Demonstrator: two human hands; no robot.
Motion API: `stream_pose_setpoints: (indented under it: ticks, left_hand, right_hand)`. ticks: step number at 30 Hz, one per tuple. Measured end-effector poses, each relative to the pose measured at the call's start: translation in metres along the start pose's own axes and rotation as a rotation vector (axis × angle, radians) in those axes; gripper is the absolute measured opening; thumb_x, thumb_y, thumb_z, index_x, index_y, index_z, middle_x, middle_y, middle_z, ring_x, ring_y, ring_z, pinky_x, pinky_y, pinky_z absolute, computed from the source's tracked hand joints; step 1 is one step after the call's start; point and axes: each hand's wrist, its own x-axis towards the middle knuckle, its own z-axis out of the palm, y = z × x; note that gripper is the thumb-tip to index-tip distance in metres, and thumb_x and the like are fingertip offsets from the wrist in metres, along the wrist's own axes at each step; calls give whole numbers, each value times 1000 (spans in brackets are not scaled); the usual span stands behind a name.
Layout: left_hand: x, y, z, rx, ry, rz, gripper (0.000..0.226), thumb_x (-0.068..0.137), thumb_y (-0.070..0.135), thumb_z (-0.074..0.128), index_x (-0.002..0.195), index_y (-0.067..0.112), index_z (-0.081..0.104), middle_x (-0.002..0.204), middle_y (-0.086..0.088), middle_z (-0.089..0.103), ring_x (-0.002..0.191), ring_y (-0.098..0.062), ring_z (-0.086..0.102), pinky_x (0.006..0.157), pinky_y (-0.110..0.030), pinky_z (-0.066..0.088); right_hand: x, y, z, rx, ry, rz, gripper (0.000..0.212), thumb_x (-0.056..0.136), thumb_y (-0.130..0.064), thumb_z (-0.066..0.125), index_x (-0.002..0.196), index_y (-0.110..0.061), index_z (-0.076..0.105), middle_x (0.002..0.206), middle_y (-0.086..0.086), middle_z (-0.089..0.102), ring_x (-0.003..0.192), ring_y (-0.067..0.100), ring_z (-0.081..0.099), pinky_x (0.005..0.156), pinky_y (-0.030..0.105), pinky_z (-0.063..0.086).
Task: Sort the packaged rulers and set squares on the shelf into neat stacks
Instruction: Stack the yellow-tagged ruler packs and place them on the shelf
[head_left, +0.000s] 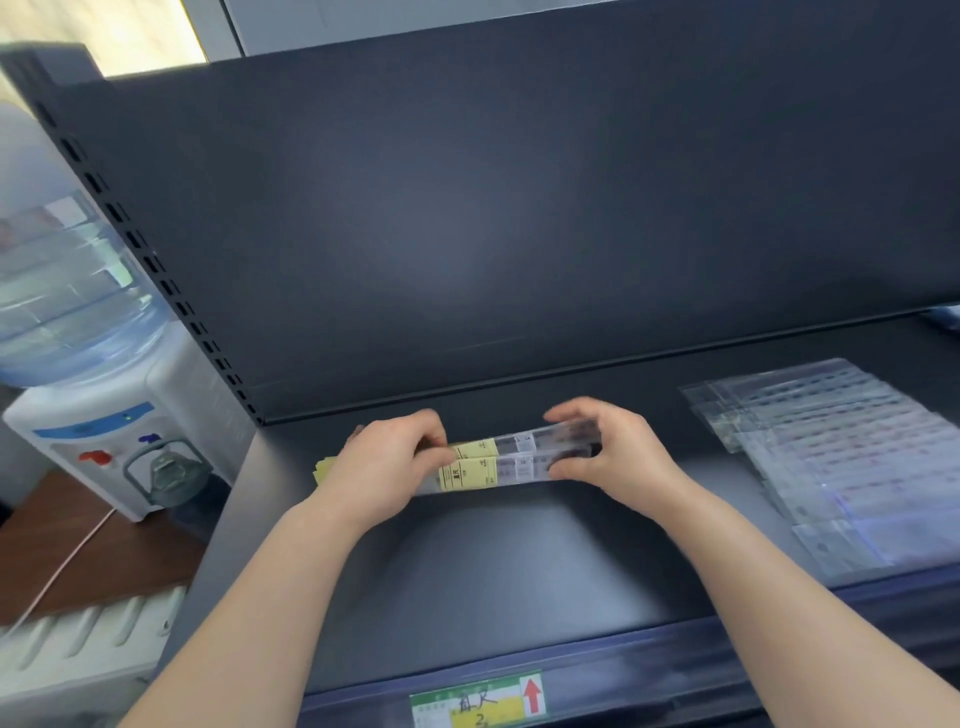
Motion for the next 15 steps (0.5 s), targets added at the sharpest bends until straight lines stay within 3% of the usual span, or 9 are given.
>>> stream_pose_setpoints:
  ticks: [2,3,5,8,11,15]
  left_hand:
    - [0,0,-1,8,142,40,13,94,32,59,84,26,53,87,11,70,85,-13,62,108,-45,31]
    - [-1,0,-4,31,228,65,13,95,29,58,84,27,51,82,11,69,80,-11,60,110,-45,25]
    - [-6,0,-14,33,346,113,15,96,25,58,84,27,49,70,11,62,71,-6,53,105,-39,28]
    - [-14,-10,-29,-28,193,149,19,93,25,63,78,32,53,72,12,59,79,-5,49,82,-32,37]
    - [-20,-21,-21,139,27,77,16,88,34,67,76,36,57,90,16,52,91,-10,39,93,-39,38]
    - [-24,-18,8,184,224,56,11,86,31,70,83,21,65,110,8,48,102,-15,37,94,-38,39]
  right_hand:
    - [2,2,0,1,-25,-18,41,65,-14,86,90,-39,66,98,-14,64,91,6,63,79,18,49]
    - [4,3,-1,17,-43,-18,40,65,-14,86,87,-39,65,99,-13,65,92,6,64,82,20,50]
    - [6,4,-2,17,-83,-22,38,68,-13,84,88,-38,63,98,-13,66,92,6,64,83,22,50]
    - [10,6,-3,26,-148,-60,37,74,-8,78,95,-35,63,97,-15,68,92,6,63,81,22,50]
    - [14,10,-4,-9,-194,-118,37,79,-12,75,101,-40,65,107,-17,65,99,3,60,88,21,47]
    - [12,8,-5,-29,-263,-116,27,95,-26,57,119,-37,63,119,-14,59,111,2,53,98,19,38]
